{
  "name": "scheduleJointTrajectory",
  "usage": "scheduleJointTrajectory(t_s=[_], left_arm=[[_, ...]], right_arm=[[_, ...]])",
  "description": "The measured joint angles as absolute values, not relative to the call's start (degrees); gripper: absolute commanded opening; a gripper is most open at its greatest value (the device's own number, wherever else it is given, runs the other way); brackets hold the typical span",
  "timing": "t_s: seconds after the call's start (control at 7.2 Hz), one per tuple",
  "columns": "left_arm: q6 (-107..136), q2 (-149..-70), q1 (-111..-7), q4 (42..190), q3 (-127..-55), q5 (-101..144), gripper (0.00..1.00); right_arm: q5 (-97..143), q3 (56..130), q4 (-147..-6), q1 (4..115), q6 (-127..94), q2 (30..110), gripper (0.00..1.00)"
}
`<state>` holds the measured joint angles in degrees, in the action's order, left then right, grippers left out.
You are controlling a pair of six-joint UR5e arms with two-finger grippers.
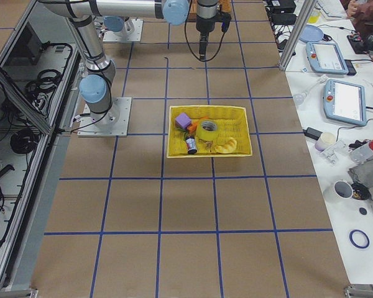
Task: Transfer tape with both arms
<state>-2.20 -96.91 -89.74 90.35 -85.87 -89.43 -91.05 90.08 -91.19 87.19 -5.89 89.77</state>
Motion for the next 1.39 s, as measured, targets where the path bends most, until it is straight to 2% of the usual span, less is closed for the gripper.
scheduleJointTrajectory(t_s=[1.39], left_arm=[[-2.2,-97.09,-89.74,90.37,-85.95,-89.38,1.0]], right_arm=[[-91.5,91.04,-92.94,86.44,-5.52,89.09,1.0]])
